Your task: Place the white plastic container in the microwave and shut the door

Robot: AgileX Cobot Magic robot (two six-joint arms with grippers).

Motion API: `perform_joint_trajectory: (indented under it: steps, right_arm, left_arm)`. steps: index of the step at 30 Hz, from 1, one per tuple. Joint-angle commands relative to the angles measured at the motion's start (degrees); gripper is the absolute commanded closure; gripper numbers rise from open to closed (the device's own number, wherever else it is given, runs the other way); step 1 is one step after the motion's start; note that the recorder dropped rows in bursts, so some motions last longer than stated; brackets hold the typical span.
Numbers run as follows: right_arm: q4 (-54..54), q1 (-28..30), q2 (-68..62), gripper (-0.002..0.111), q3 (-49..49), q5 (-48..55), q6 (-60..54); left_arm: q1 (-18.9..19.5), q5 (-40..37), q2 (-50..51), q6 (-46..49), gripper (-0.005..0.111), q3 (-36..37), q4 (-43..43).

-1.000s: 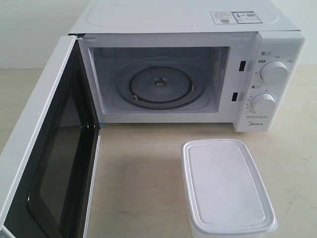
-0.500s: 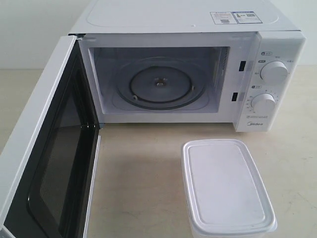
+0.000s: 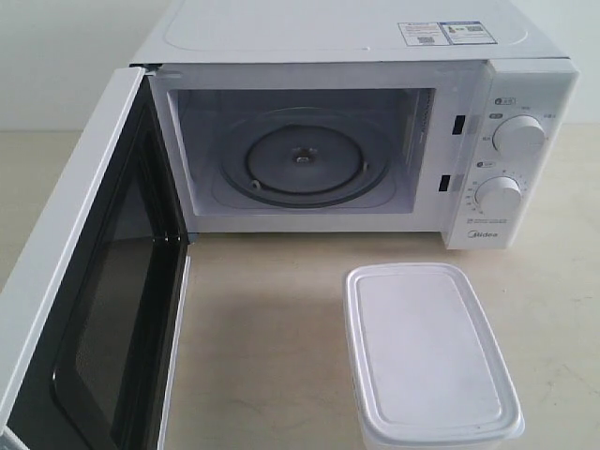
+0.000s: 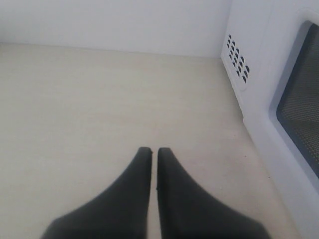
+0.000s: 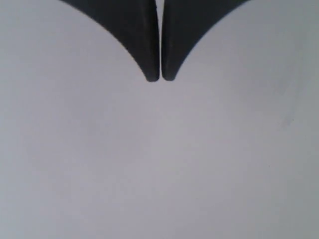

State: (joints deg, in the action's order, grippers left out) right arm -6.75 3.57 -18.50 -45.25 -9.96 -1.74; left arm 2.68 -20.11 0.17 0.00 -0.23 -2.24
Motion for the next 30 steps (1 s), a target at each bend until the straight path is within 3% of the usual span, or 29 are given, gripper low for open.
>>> perform_joint_trajectory:
  steps: [1,10,17,25,30]
  right_arm:
    - [-0.39,0.42,-8.67,0.108,-8.64,-0.61,-6.60]
    - [-0.39,0.42,-24.60,0.108,-14.83,-4.80,-6.72]
    - [0.55,0.42,-34.33,0.108,-14.55,15.37,0.20]
    - [0.09,0.42,-39.77,0.108,-1.25,27.00,7.81]
    - [-14.98,0.42,-42.73,0.108,8.29,33.10,-0.44]
  left_arm:
    - [0.09,0.19,-0.17,-0.40,0.102,0.23,-0.09]
    - [0.09,0.30,-0.17,-0.40,0.102,0.23,-0.09]
    - [0.09,0.30,-0.17,-0.40,0.102,0.23,-0.09]
    - [0.09,0.30,-0.17,-0.40,0.102,0.23,-0.09]
    - [0.09,0.30,-0.17,-0.40,0.102,0.23,-0.09]
